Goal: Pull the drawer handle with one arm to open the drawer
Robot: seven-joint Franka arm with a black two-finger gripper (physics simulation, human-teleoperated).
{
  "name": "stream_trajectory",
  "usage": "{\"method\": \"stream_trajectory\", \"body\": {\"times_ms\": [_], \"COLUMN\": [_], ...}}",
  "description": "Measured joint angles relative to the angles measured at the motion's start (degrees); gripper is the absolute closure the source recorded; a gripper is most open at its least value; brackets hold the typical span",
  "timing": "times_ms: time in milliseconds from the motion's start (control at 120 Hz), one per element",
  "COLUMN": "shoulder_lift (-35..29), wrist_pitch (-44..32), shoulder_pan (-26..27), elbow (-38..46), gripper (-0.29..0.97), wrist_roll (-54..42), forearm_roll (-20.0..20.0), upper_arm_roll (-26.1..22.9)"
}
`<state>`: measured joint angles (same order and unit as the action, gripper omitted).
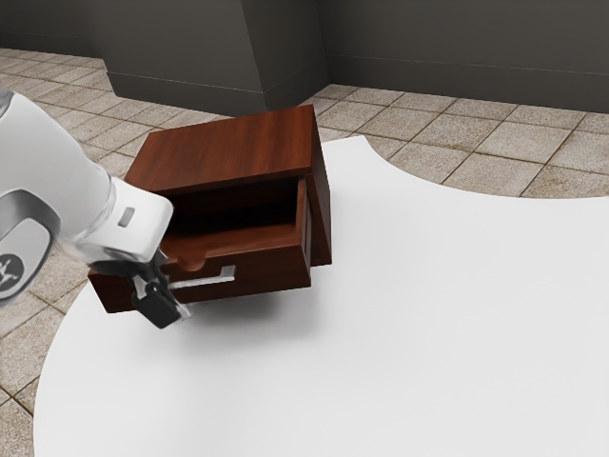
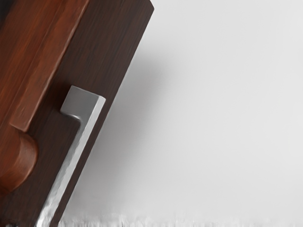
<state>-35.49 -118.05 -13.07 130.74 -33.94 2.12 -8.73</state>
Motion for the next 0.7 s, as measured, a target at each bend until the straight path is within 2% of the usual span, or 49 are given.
{"method": "stream_trajectory", "body": {"times_ms": [183, 300, 433, 700], "shoulder_lift": [-2.38, -2.7, -2.22, -0.79], "wrist_pitch": [12.16, 16.31, 18.89, 18.84], "shoulder_pan": [-0.1, -1.79, -2.27, -2.92], "elbow": [-2.6, -4.76, -6.17, -6.96], "gripper": [0.0, 0.0, 0.0, 0.0], "wrist_roll": [8.19, 13.7, 18.92, 26.68], "forearm_roll": [-3.41, -2.95, -2.45, -2.23], "upper_arm_roll": [0.28, 1.42, 3.93, 4.22]}}
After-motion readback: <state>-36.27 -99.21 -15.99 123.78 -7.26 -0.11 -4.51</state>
